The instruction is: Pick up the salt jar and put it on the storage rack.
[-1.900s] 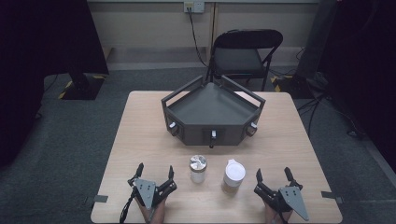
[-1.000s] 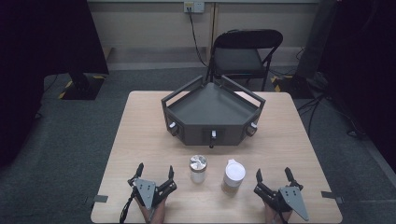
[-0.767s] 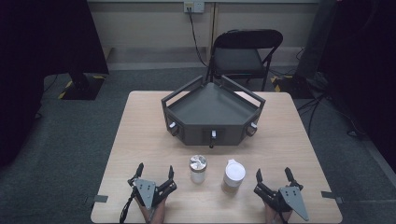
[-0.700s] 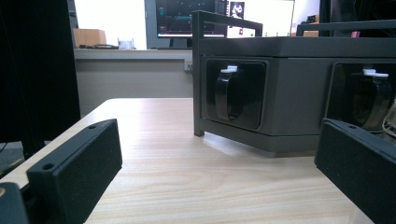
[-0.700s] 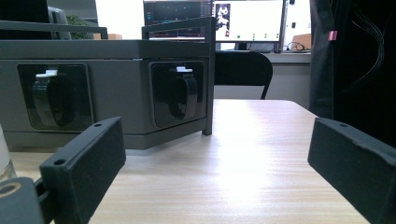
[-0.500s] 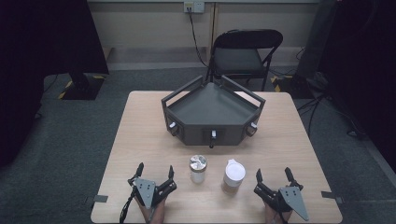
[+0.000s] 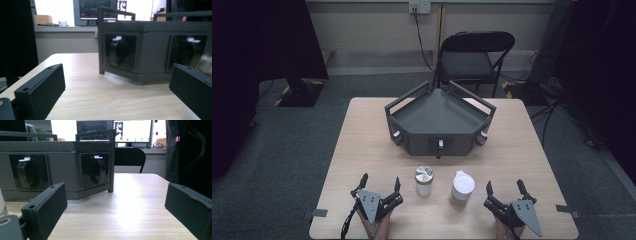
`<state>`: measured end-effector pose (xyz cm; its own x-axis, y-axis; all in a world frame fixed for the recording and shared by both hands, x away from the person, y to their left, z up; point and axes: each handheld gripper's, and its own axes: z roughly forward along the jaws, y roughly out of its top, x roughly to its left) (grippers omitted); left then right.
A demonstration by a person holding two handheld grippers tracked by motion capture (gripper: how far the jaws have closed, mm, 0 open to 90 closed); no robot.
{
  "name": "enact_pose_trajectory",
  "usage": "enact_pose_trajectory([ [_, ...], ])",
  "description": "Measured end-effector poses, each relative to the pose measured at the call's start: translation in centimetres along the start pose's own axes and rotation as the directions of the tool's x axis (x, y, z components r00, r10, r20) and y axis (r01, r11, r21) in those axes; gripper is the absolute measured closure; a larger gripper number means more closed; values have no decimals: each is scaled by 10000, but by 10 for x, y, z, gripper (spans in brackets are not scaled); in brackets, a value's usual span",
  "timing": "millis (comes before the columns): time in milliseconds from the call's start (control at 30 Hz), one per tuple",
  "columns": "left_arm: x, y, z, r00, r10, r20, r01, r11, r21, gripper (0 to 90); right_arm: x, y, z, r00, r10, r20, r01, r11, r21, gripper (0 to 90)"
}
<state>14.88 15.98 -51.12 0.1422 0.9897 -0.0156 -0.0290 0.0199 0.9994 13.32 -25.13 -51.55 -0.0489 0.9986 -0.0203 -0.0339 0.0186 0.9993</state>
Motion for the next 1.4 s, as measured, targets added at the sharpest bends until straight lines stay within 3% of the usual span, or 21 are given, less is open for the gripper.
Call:
enact_pose_trajectory([
  [133, -1, 5, 0, 9996, 148, 222, -143, 9997, -206, 0, 0, 0, 0, 10000, 1, -1, -1, 10000, -1, 26],
  [267, -4, 14, 3, 9971, 57, 765, -34, 9995, -313, 0, 0, 0, 0, 10000, 0, 0, 0, 10000, 1, 26],
  [633, -19, 25, 15, 9816, -175, 1900, 239, 9992, -317, 0, 0, 0, 0, 10000, 0, -1, 0, 10000, 0, 26],
  [967, -35, 24, 29, 9664, -138, 2567, 118, 9999, 91, 1, 0, 0, 0, 10000, -2, -2, 2, 10000, -2, 26],
  [1133, -41, 22, 33, 9650, -246, 2610, 122, 9987, 491, 50, 0, 0, 0, 10000, 0, -3, 0, 10000, -2, 26],
  [1167, -43, 19, 36, 9675, -361, 2504, 210, 9978, 629, 54, 0, 0, 0, 10000, -1, -3, 1, 10000, -3, 26],
  [1233, -41, 19, 40, 9620, -543, 2677, 313, 9955, 893, 79, 0, 0, 0, 10000, 0, -6, 0, 10000, -3, 26],
  [1400, -43, 17, 43, 9597, -326, 2790, 20, 9940, 1093, 118, 0, 0, 0, 10000, 0, -7, 0, 10000, -3, 26],
])
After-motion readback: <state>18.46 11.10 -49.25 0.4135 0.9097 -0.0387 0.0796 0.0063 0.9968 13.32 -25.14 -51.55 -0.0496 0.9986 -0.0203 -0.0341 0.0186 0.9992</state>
